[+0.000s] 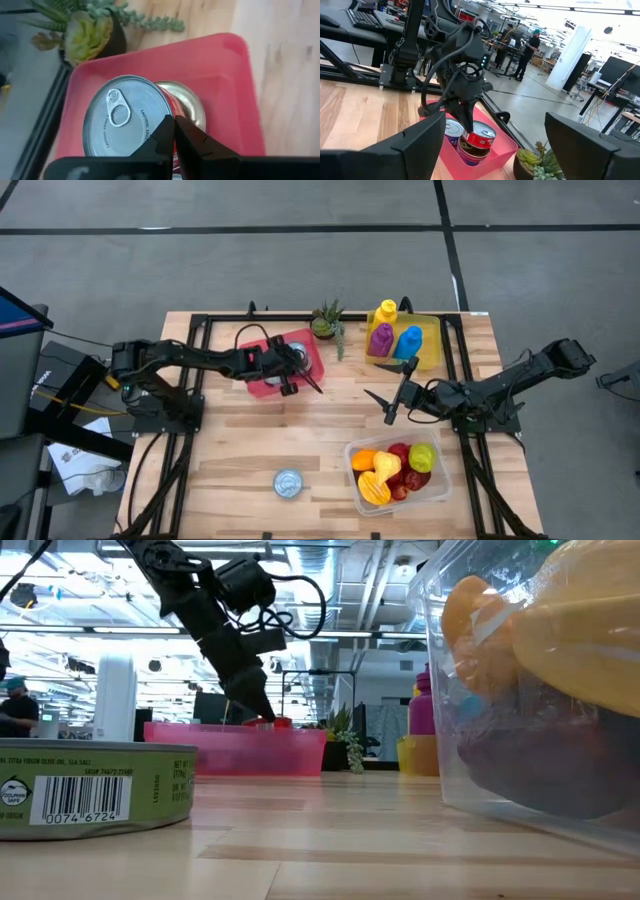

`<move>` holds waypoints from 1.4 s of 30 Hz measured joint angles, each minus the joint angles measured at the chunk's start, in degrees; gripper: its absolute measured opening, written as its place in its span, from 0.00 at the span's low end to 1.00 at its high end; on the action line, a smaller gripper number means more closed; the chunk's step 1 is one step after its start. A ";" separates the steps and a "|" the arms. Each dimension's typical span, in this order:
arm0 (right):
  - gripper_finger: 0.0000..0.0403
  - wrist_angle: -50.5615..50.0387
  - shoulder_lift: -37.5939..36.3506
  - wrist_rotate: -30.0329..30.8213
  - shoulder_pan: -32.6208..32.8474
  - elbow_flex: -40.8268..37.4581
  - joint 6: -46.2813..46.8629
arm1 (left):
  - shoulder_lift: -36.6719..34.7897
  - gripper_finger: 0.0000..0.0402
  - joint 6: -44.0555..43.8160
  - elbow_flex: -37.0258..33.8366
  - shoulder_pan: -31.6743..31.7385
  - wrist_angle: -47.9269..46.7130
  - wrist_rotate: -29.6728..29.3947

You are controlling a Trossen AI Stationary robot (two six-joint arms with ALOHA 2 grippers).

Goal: Pick & Place Food Item
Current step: Put the red tuna can into the red bin, then put the green tuna can into the red bin

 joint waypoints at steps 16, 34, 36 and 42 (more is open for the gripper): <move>0.81 -0.33 0.00 0.00 0.00 0.00 0.44 | 0.33 0.19 -1.24 0.04 0.96 0.38 3.89; 0.81 -0.59 0.00 0.00 -0.13 0.01 0.44 | -7.15 0.56 0.24 0.13 -3.71 0.10 3.47; 0.81 -0.59 -0.02 0.01 -0.13 -0.01 0.44 | -9.17 0.56 0.25 0.13 -5.88 -0.34 3.45; 0.81 -0.59 0.00 0.03 -0.13 0.01 0.44 | -11.04 0.53 0.24 0.13 -16.57 -4.01 3.45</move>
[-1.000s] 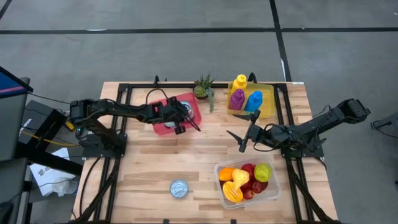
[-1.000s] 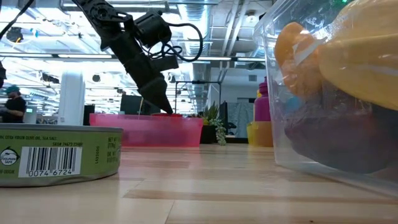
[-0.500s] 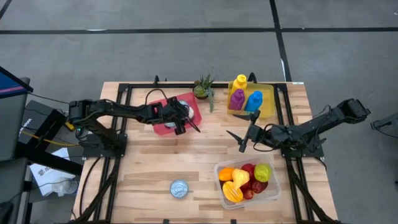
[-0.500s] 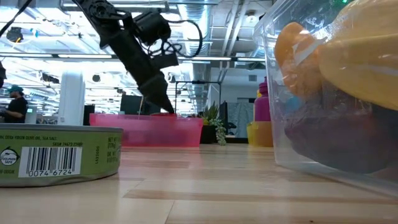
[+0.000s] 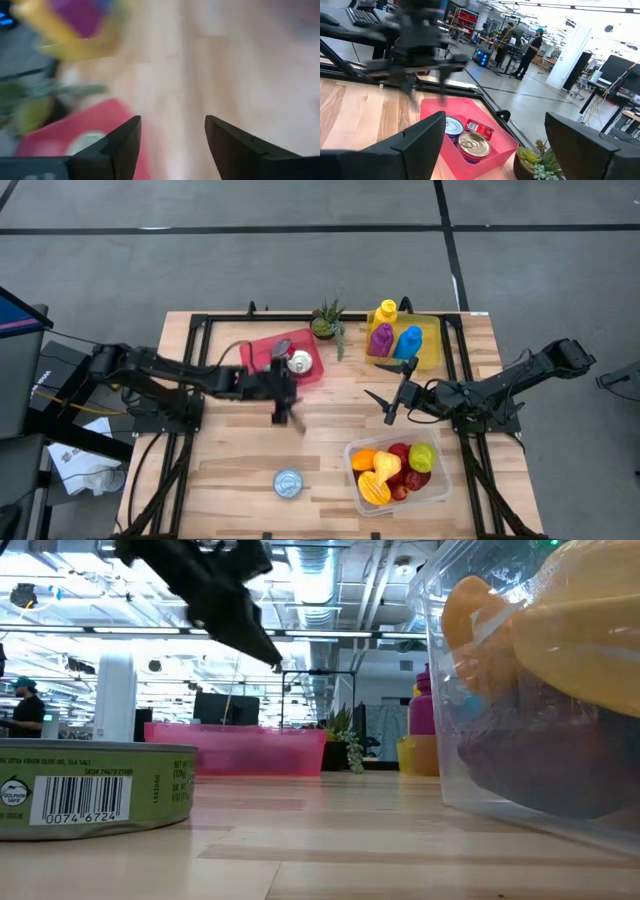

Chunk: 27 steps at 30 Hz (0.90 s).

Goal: Pick & Place Food Item
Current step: Put the green tuna can into the red bin

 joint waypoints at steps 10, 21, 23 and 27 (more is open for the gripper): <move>0.81 -0.02 0.00 0.23 0.02 0.00 0.00 | 4.73 0.54 0.81 -0.07 -24.00 -4.38 0.13; 0.81 0.00 0.00 0.46 0.04 -0.01 1.03 | 12.32 0.55 7.74 -0.07 -37.31 -4.22 -0.24; 0.81 0.00 -0.02 1.13 0.04 0.00 1.01 | 13.53 0.55 7.74 -0.07 -38.51 -3.52 -0.22; 0.81 -0.13 -0.02 1.28 0.04 0.00 1.03 | 15.29 0.55 8.27 -0.07 -39.67 -0.57 -0.02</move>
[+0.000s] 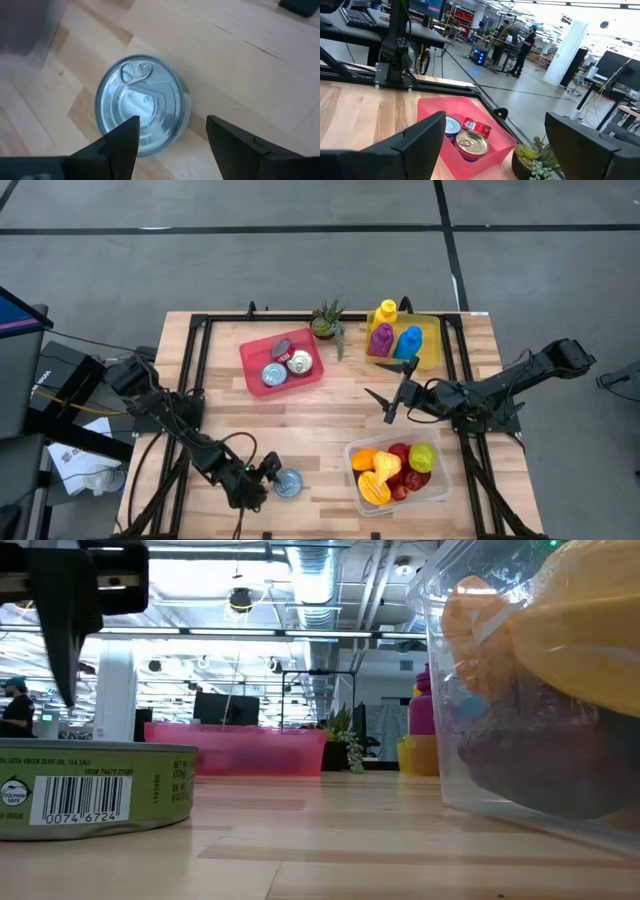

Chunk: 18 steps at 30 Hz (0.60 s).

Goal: Pick & Place Food Item
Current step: Put the green tuna can into the red bin

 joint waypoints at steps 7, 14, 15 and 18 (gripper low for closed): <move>0.81 -0.04 0.02 0.00 0.00 -0.02 0.00 | 3.05 0.51 2.23 0.00 -0.42 2.17 0.74; 0.81 -0.39 0.01 0.00 0.00 0.00 0.30 | 4.80 0.41 2.27 0.07 -0.42 3.44 0.48; 0.81 -0.52 0.02 0.00 0.00 -0.02 0.44 | 4.83 0.38 2.26 0.07 -0.41 3.92 0.47; 0.81 -0.93 0.01 0.01 0.00 0.00 0.46 | 4.95 0.29 2.23 0.07 -0.56 5.41 -0.72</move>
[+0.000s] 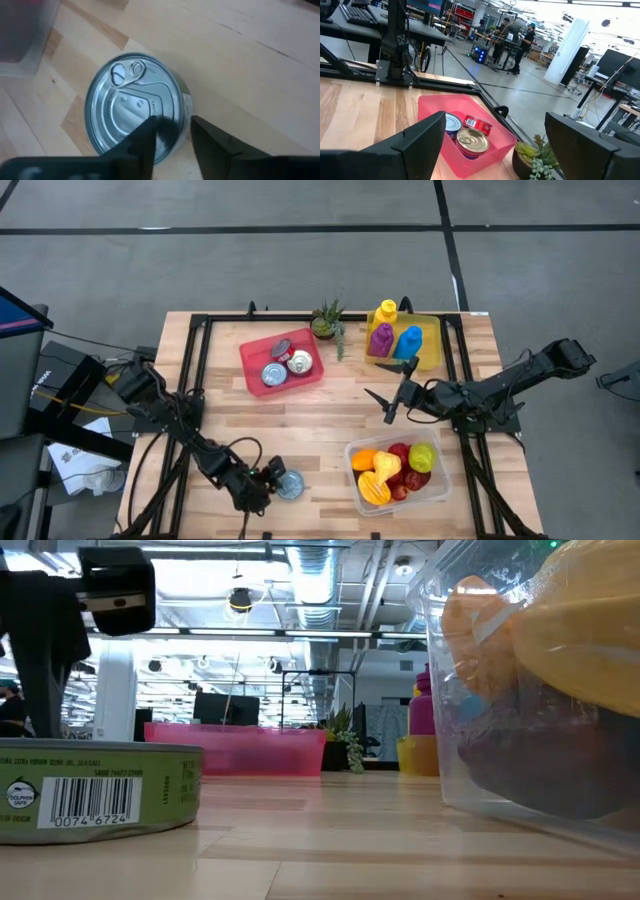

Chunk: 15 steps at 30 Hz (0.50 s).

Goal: Pick & Place Food Item
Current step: Put the green tuna can into the red bin

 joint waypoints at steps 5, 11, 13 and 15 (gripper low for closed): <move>0.81 -0.34 0.01 -0.01 0.00 0.00 0.00 | -0.02 0.08 0.19 0.00 -0.47 0.39 -0.40; 0.81 -0.78 0.01 0.07 0.00 0.00 0.02 | 0.30 0.01 -0.34 -0.07 -1.24 0.03 -8.29; 0.81 -0.82 0.01 0.43 0.00 -0.02 0.02 | 0.37 0.00 -1.06 -0.09 -1.63 -0.16 -13.15; 0.81 -0.83 0.00 0.45 -0.03 0.00 0.02 | 0.50 0.00 -2.82 -0.09 -1.67 0.05 -19.37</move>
